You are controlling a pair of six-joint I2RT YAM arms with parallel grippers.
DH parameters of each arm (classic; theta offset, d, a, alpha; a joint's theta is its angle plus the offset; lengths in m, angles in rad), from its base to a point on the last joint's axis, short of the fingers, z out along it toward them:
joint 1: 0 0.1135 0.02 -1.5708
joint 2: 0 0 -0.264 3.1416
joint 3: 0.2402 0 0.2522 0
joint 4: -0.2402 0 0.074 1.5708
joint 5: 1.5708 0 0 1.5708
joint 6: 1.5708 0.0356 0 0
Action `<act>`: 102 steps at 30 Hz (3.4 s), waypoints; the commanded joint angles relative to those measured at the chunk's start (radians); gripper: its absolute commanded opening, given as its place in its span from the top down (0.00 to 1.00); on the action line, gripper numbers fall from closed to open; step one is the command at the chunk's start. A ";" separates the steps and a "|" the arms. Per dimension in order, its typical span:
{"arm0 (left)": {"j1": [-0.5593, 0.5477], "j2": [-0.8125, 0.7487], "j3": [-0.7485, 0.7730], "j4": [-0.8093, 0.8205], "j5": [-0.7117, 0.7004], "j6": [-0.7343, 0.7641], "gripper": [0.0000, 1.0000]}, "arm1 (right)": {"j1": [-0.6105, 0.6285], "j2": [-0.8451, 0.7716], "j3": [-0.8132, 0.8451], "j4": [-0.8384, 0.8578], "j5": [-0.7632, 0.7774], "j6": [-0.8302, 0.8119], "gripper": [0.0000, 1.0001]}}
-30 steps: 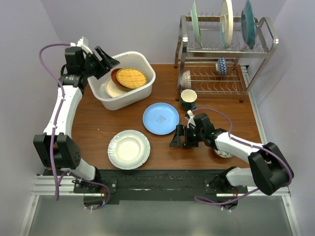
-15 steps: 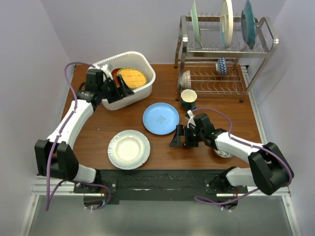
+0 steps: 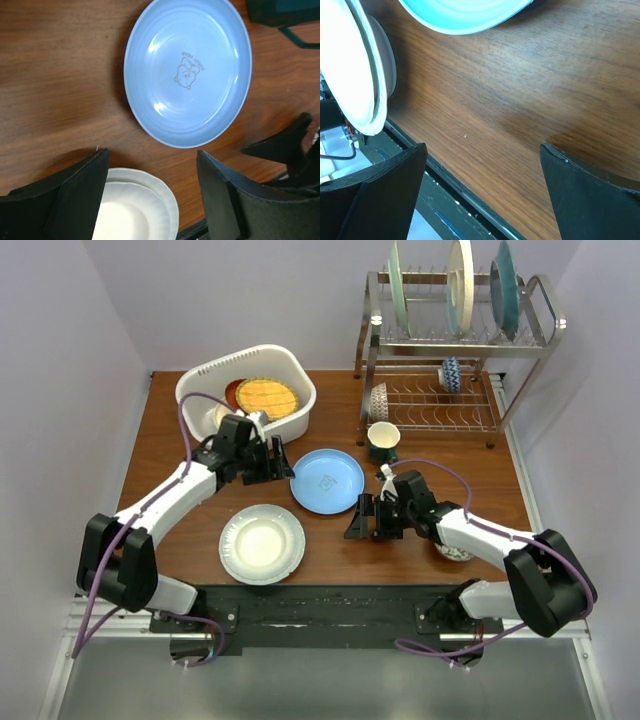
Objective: Place the plates into the plastic bin on the countertop
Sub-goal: Place the plate in the plastic bin, then pick up the plate at the center of the board.
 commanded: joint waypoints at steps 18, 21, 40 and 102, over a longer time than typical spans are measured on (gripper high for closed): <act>-0.139 0.190 -0.083 0.223 -0.128 -0.113 0.37 | 0.002 -0.023 -0.012 0.004 0.020 -0.009 0.01; -0.142 0.211 -0.084 0.240 -0.129 -0.124 0.42 | 0.002 -0.023 -0.012 0.005 0.020 -0.009 0.01; -0.148 0.277 -0.144 0.337 -0.127 -0.197 1.00 | 0.001 -0.018 -0.014 0.004 0.019 -0.013 0.01; -0.051 0.247 0.597 -0.205 -0.274 0.011 1.00 | 0.001 -0.027 -0.015 0.007 0.003 -0.003 0.01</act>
